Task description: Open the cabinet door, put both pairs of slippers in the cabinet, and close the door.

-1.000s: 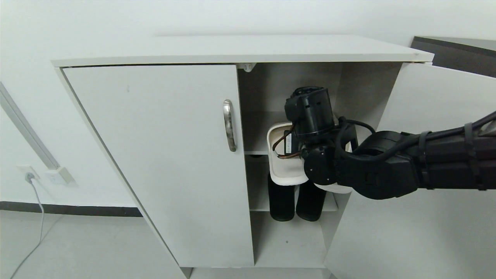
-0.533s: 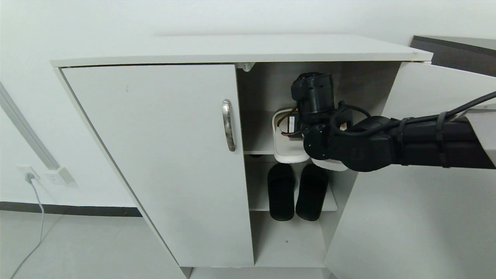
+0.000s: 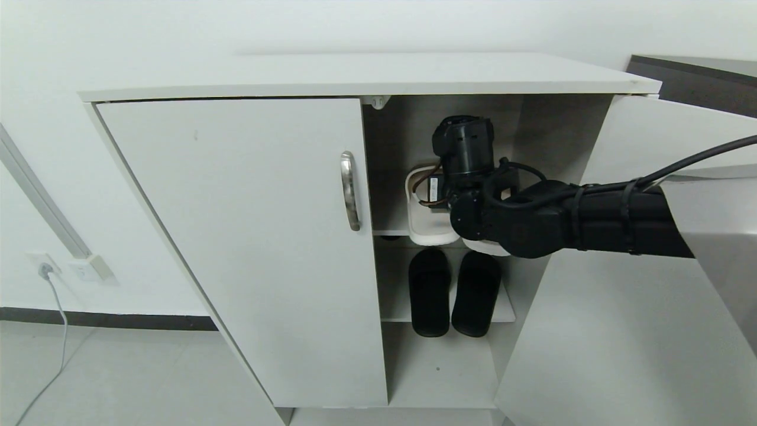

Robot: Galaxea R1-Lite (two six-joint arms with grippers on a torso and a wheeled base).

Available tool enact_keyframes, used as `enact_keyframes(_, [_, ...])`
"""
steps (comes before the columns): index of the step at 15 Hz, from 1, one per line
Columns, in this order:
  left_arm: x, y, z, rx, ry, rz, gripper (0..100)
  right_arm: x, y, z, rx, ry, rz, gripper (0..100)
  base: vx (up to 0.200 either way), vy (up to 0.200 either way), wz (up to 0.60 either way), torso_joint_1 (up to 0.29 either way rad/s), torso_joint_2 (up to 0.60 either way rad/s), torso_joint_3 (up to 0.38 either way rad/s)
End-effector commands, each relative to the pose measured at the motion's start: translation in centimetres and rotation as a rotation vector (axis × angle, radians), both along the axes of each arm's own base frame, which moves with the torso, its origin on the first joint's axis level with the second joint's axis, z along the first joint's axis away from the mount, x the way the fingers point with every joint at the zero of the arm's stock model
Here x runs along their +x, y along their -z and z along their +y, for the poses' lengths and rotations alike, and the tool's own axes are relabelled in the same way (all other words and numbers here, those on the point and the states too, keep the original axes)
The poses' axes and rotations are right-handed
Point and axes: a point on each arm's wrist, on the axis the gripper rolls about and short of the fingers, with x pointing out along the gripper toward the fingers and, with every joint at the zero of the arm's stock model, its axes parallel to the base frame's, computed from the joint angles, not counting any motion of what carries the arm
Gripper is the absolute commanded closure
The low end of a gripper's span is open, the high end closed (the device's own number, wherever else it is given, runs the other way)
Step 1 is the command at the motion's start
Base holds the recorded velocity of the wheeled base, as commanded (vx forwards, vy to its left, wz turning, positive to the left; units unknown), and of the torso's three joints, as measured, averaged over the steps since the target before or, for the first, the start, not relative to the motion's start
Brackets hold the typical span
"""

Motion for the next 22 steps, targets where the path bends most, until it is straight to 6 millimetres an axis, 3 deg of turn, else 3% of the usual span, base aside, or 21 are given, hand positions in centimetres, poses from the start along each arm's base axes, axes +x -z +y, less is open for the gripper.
enact_keyframes(1, [0.0,0.0,0.0,0.000,0.000,0.000,100,0.6,0.3,0.3,0.001,0.004,-0.004,100,0.000,0.000,0.00,0.000,0.00,0.000])
enact_keyframes(16, [0.0,0.0,0.0,-0.004,-0.004,0.000,100,1.4,1.0,0.6,-0.020,0.011,0.001,100,0.000,0.000,0.00,0.000,0.00,0.000])
enact_keyframes(17, [0.0,0.0,0.0,-0.006,-0.011,0.001,100,1.4,1.1,0.6,-0.021,0.011,0.002,0,0.000,0.000,0.00,0.000,0.00,0.000])
enact_keyframes(20, [0.0,0.0,0.0,-0.015,-0.022,0.001,100,0.9,1.4,0.6,-0.035,0.010,0.016,0,0.000,0.000,0.00,0.000,0.00,0.000])
enact_keyframes(22, [0.0,0.0,0.0,-0.014,-0.022,0.000,100,-0.9,1.2,0.5,-0.054,-0.013,0.036,0,0.000,0.000,0.00,0.000,0.00,0.000])
